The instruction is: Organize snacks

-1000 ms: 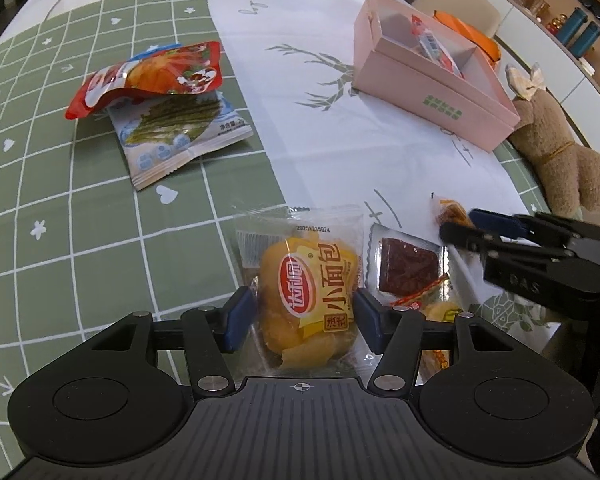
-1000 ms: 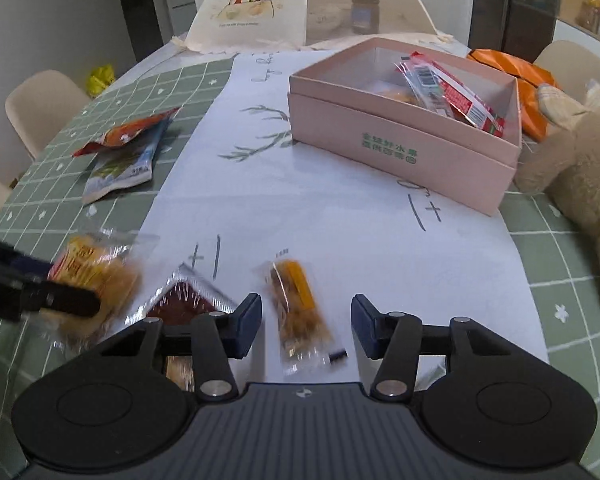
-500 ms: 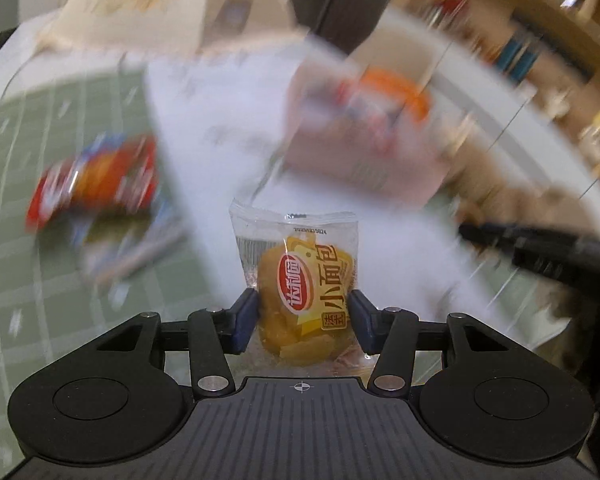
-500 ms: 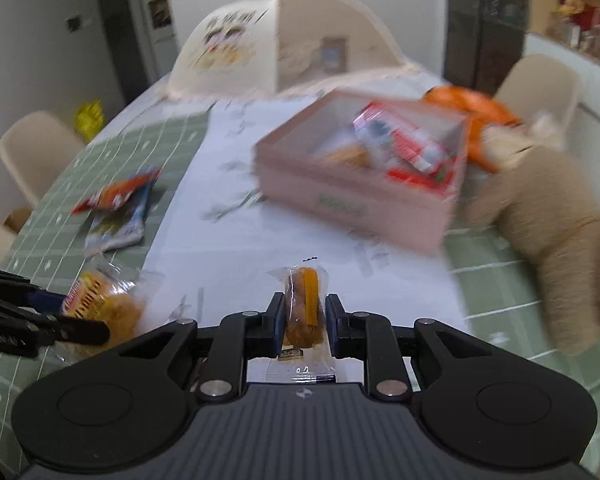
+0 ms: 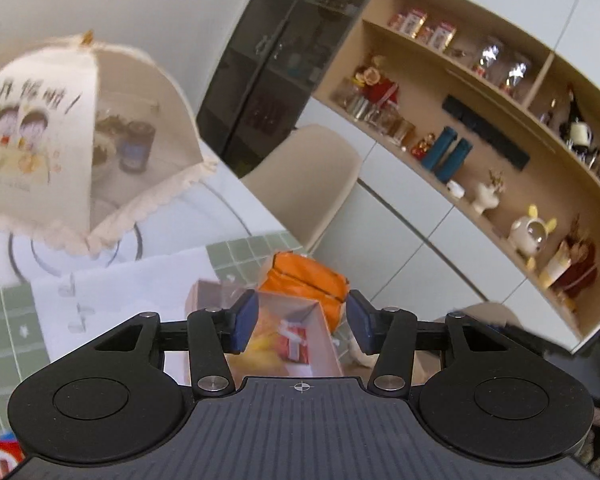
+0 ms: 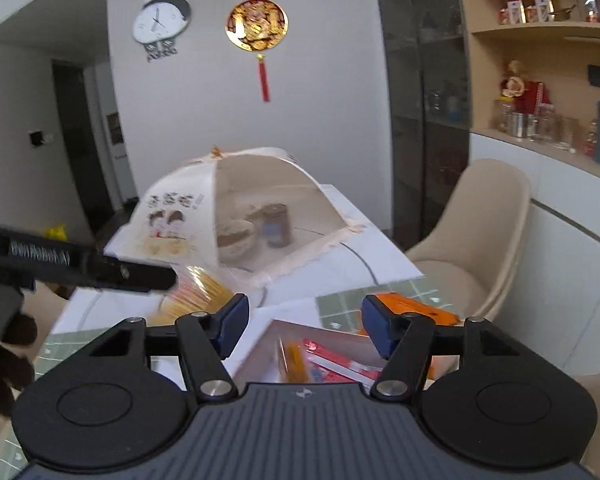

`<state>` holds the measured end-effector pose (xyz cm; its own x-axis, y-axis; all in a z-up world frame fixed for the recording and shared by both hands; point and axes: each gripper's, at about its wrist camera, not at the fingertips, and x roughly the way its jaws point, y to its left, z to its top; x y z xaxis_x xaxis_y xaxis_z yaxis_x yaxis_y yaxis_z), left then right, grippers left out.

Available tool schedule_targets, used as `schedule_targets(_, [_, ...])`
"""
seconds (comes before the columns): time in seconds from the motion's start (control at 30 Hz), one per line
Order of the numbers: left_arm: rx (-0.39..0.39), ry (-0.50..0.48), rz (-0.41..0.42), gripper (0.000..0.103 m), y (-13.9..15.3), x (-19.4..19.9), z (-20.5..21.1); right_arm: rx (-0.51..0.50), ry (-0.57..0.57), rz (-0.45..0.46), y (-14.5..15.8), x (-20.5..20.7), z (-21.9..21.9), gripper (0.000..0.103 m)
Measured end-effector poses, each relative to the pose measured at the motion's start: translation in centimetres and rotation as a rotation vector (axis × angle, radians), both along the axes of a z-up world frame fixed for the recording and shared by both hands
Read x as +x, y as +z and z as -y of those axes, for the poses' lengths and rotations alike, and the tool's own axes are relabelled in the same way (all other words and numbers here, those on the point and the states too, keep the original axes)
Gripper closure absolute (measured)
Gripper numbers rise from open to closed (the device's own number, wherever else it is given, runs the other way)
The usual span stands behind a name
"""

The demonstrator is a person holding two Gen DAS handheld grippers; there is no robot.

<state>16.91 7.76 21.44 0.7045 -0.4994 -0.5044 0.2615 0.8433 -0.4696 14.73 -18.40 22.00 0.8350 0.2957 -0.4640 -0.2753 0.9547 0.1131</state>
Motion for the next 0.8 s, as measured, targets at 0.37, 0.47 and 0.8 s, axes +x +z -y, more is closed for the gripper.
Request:
schedule_targets(0.37, [0.164,0.586,-0.297,0.050,-14.8,-5.9,-14.2,-0.079,0.057,-0.366,-15.4,-5.3,0.4,0.028])
schedule_targets(0.47, [0.143,0.610,-0.367,0.050,-16.8,-5.9,-16.0,-0.051,0.092,-0.407,-16.9,-6.9,-0.7,0.028])
schedule_targets(0.8, [0.219,0.349,-0.349,0.050,-16.7,-7.8,-8.9,-0.084,0.267,-0.371,-16.7,-9.6,-7.4,0.028])
